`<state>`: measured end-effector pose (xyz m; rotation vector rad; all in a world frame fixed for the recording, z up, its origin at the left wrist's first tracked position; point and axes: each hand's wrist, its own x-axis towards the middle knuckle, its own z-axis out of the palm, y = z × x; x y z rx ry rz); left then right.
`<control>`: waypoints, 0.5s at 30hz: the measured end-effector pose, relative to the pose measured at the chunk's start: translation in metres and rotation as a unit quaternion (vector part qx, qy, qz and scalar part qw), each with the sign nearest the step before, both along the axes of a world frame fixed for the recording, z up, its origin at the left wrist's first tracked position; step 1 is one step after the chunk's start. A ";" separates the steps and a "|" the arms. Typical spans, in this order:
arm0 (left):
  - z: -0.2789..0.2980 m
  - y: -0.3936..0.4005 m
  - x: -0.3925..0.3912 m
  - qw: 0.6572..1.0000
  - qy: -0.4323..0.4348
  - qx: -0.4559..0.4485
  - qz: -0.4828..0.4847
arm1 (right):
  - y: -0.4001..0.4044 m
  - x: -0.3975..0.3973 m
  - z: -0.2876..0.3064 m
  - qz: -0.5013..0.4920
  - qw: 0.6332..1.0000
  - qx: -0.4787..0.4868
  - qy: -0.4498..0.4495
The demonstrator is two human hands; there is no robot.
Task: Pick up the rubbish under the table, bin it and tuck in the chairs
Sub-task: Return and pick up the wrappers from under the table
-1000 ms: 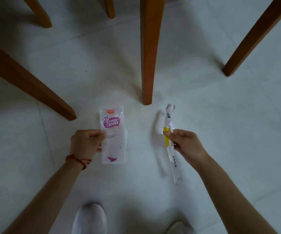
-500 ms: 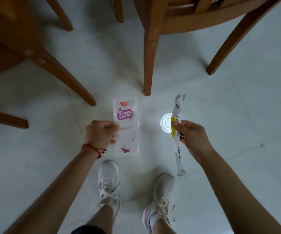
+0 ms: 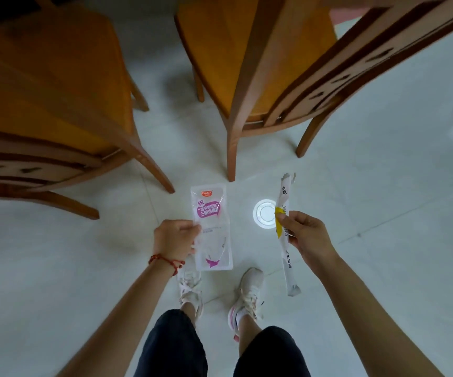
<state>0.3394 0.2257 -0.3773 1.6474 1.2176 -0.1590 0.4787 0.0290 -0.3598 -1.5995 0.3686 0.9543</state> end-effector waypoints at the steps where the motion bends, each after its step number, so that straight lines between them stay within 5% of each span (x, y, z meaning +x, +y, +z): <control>1: 0.017 0.000 -0.001 1.000 -0.002 0.004 -0.010 | 0.000 -0.002 0.017 -0.009 1.000 0.006 0.003; 15: 0.196 0.026 -0.047 0.998 -0.059 0.003 -0.011 | 0.025 -0.034 0.193 -0.008 0.998 0.009 -0.069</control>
